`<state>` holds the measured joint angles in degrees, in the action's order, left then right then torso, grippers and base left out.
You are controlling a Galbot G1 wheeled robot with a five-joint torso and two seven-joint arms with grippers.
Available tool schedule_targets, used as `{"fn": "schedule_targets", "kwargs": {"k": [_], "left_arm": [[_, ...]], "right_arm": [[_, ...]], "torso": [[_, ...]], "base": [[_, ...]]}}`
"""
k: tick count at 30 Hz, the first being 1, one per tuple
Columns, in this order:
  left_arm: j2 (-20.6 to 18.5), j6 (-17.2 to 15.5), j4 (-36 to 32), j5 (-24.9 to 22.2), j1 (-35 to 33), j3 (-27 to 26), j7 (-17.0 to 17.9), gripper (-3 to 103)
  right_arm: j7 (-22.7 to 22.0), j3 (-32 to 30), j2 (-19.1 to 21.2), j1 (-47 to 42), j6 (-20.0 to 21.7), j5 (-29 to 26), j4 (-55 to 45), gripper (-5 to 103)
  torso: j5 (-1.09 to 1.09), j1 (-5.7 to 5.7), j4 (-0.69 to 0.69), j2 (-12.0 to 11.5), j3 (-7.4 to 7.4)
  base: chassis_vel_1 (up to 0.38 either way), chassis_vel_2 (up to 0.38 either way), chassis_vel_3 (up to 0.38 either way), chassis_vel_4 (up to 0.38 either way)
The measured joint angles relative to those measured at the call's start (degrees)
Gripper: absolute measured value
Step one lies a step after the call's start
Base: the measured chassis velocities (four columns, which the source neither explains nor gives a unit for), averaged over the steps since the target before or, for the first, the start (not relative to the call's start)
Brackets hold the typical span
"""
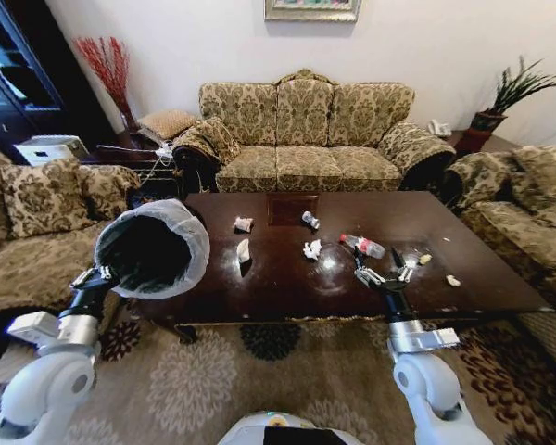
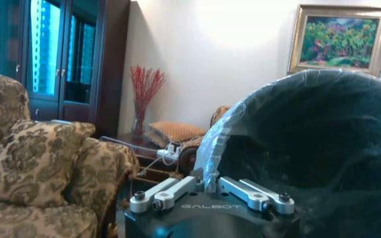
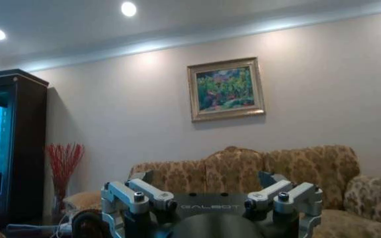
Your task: Move to the front of the table and place the trash on the table into the trash bin.
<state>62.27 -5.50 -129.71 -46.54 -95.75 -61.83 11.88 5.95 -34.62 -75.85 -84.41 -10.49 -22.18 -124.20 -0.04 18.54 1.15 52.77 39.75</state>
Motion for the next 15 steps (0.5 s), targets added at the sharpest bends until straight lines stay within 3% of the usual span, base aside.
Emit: {"fn": "schedule_targets", "kwargs": {"k": [9,14,15], "left_arm": [[-0.7,-0.3,0.2,0.2,-0.3,0.6,-0.3,0],[-0.4,-0.3,0.9,0.4,0.2,1.5,-0.3,0],[-0.3,-0.3,0.9,0.5,0.2,1.6,-0.3,0]], "right_arm": [[0.3,1.2,-0.8,-0.8,-1.4,1.5,2.6,100],[-1.9,5.7,-1.5,-0.1,3.1,3.0,4.8,100],[-2.7,7.6,-2.0,-0.3,6.3,2.9,4.7,100]], "torso": [[0.03,-0.03,0.01,0.0,-0.02],[-0.03,0.07,0.04,0.0,0.03],[0.0,0.07,0.04,0.0,0.03]], "base": [[0.007,0.405,0.0,-0.391],[0.014,0.193,-0.004,-0.234],[-0.009,0.124,0.021,-0.008]]}}
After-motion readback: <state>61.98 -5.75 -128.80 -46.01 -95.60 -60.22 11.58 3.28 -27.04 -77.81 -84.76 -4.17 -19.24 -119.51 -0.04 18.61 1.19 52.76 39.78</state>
